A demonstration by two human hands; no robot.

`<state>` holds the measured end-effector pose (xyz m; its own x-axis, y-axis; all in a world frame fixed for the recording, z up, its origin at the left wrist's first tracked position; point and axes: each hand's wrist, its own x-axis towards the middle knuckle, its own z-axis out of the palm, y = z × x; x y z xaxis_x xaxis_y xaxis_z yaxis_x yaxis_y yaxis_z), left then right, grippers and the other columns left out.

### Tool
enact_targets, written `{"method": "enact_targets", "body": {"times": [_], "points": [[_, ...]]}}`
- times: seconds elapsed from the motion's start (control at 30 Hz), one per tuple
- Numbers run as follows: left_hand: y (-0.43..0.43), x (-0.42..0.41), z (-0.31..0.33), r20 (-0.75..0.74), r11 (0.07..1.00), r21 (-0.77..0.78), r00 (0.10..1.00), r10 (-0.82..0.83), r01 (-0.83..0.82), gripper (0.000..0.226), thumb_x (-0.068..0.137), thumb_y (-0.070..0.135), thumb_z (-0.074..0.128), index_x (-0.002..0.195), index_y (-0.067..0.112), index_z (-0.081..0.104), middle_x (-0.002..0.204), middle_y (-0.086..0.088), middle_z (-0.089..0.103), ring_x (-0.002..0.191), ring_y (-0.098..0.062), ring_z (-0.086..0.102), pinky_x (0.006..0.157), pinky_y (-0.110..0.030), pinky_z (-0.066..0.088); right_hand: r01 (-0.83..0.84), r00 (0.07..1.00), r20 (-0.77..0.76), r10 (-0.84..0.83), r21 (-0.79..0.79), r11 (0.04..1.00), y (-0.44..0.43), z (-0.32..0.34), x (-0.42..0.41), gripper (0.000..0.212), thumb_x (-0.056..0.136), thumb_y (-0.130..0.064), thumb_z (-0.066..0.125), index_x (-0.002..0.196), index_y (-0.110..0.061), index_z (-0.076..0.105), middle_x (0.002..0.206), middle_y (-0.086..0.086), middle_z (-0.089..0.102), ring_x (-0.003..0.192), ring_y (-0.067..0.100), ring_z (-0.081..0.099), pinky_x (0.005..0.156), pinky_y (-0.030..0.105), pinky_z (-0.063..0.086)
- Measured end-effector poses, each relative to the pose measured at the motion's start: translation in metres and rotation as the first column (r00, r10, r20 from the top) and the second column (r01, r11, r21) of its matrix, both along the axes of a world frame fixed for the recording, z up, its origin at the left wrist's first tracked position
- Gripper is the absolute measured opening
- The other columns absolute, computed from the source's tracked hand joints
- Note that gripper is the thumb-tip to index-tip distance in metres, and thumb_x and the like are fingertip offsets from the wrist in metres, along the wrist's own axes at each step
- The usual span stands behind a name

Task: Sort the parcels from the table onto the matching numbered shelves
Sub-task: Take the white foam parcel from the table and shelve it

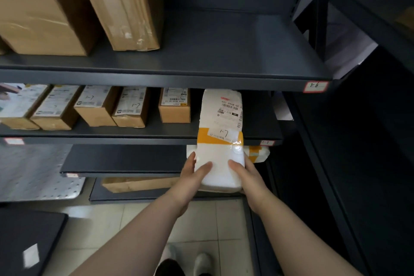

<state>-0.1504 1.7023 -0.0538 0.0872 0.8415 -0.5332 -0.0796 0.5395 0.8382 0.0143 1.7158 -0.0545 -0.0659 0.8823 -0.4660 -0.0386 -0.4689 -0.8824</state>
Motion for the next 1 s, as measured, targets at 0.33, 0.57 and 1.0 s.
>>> {"method": "enact_targets", "body": {"times": [0.33, 0.57, 1.0], "points": [[0.032, -0.008, -0.002, 0.163, 0.995, 0.1, 0.987, -0.002, -0.015, 0.06, 0.082, 0.049, 0.067, 0.136, 0.032, 0.048, 0.13, 0.004, 0.06, 0.122, -0.018, 0.054, 0.094, -0.031, 0.049, 0.284, 0.957, -0.07, -0.28, 0.041, 0.958, 0.023, -0.011, 0.0, 0.095, 0.06, -0.072, 0.07, 0.142, -0.034, 0.039, 0.135, -0.004, 0.053, 0.118, 0.018, 0.056, 0.102, 0.045, 0.047], [0.033, -0.007, -0.005, 0.116, 0.99, 0.131, 0.991, -0.068, 0.053, 0.077, 0.073, 0.06, 0.071, 0.141, 0.045, 0.039, 0.135, 0.018, 0.053, 0.128, -0.01, 0.045, 0.115, -0.046, 0.029, 0.056, 0.998, 0.026, -0.059, 0.11, 0.992, 0.031, -0.007, 0.002, 0.068, 0.075, -0.069, 0.055, 0.136, -0.038, 0.049, 0.125, -0.007, 0.061, 0.118, 0.015, 0.056, 0.101, 0.039, 0.045], [0.042, -0.014, -0.001, -0.905, 0.464, 0.423, 0.348, 0.243, 0.778, 0.071, 0.09, 0.05, 0.042, 0.151, 0.022, 0.02, 0.157, -0.005, 0.024, 0.146, -0.021, 0.015, 0.118, -0.043, 0.014, -0.646, 0.434, 0.874, -0.218, 0.471, 0.601, 0.028, -0.01, 0.018, 0.083, 0.088, -0.058, 0.046, 0.153, -0.034, 0.0, 0.161, -0.002, 0.008, 0.149, 0.014, 0.003, 0.121, 0.037, 0.008]]}}
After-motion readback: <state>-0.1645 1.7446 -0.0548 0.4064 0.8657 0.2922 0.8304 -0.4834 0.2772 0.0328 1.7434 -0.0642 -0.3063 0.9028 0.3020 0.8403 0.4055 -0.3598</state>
